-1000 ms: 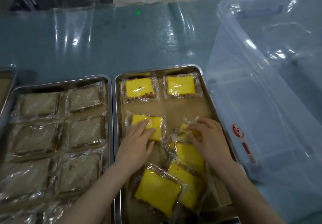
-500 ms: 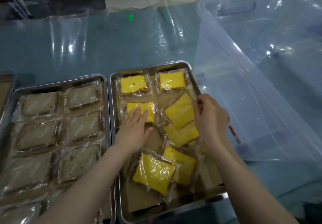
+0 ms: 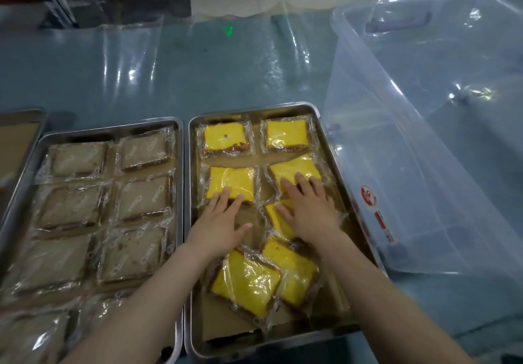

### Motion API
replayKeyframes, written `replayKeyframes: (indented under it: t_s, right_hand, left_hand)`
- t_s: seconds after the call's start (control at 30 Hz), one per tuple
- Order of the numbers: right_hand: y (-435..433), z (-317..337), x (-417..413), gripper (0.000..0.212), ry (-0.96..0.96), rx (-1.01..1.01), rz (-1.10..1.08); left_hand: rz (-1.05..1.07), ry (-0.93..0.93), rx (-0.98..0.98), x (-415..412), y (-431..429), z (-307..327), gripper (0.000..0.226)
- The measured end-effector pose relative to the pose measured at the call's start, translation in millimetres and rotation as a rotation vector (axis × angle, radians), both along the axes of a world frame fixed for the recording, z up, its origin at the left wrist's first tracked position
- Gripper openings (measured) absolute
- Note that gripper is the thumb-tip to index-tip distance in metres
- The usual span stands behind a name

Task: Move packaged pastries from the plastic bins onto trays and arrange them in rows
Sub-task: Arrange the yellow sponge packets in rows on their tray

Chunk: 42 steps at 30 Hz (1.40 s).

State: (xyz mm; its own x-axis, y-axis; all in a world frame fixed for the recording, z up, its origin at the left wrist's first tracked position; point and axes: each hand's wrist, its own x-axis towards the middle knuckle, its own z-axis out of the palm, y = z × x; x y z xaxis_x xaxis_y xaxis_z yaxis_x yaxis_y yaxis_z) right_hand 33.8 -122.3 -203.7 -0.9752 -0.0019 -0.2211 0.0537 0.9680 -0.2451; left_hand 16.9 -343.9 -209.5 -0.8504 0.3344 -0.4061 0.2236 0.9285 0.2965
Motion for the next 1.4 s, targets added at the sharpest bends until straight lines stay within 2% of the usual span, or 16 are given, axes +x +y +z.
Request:
replayKeyframes:
  t_s: [0.3, 0.4, 0.63, 0.83, 0.93, 1.07, 1.13, 1.23, 1.33, 1.4]
  right_hand:
    - [1, 3, 24, 0.064, -0.007, -0.01, -0.02]
    - [3, 6, 9, 0.062, 0.048, 0.07, 0.032]
    - [-5, 1, -30, 0.067, -0.02, 0.066, 0.068]
    - [-3, -3, -25, 0.061, 0.045, 0.055, 0.03]
    - [-1, -3, -21, 0.06, 0.059, 0.07, 0.027]
    - [4, -3, -12, 0.057, 0.096, -0.031, 0.014]
    - [9, -3, -3, 0.056, 0.159, -0.1, 0.033]
    - [20, -7, 21, 0.05, 0.18, -0.097, 0.184]
    - [31, -12, 43, 0.055, 0.105, -0.101, 0.238]
    - [34, -12, 47, 0.058, 0.082, -0.101, 0.227]
  left_hand:
    - [0.033, -0.023, -0.048, -5, 14, 4, 0.091]
    - [0.021, -0.004, -0.084, -4, 13, 4, 0.097]
    - [0.009, -0.022, -0.123, -3, 12, 9, 0.103]
    - [0.037, -0.041, -0.095, -5, 15, 14, 0.096]
    - [0.064, 0.016, -0.075, -1, 16, 18, 0.088]
    - [0.124, 0.092, 0.082, 23, 21, 26, 0.073]
    - [0.131, 0.072, 0.167, 43, 18, 30, 0.067]
    - [0.079, 0.011, 0.259, 73, 5, 26, 0.061]
    - [0.033, -0.093, 0.235, 92, -9, 21, 0.059]
    - [0.034, -0.126, 0.154, 98, -11, 17, 0.067]
